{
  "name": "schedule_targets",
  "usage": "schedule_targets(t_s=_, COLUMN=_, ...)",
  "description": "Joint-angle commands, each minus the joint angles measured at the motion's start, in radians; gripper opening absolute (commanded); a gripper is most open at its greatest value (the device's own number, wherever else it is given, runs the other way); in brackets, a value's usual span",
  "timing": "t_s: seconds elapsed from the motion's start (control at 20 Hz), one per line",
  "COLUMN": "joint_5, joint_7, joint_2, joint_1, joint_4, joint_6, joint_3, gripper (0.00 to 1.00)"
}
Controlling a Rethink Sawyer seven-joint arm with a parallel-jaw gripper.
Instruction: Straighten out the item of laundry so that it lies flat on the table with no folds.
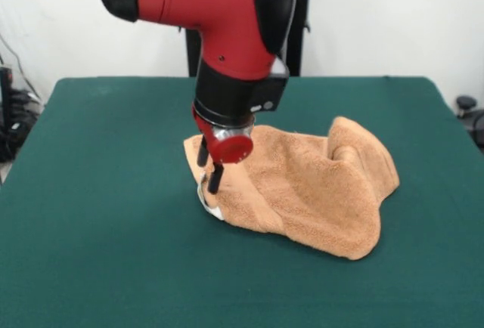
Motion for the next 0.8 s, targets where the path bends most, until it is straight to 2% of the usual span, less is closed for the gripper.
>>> schedule_targets(t_s=0.05, joint_5=0.014, joint_7=-0.168, joint_2=0.103, joint_1=0.044, joint_4=-0.051, joint_6=0.012, joint_3=0.103, gripper=1.0)
schedule_targets(t_s=0.35, joint_5=-0.019, joint_7=-0.147, joint_2=0.195, joint_1=0.062, joint_4=-0.11, joint_6=-0.014, joint_3=0.08, gripper=1.0)
schedule_targets(t_s=0.8, joint_5=-0.018, joint_7=-0.13, joint_2=0.252, joint_1=0.072, joint_4=-0.138, joint_6=-0.021, joint_3=0.066, gripper=1.0)
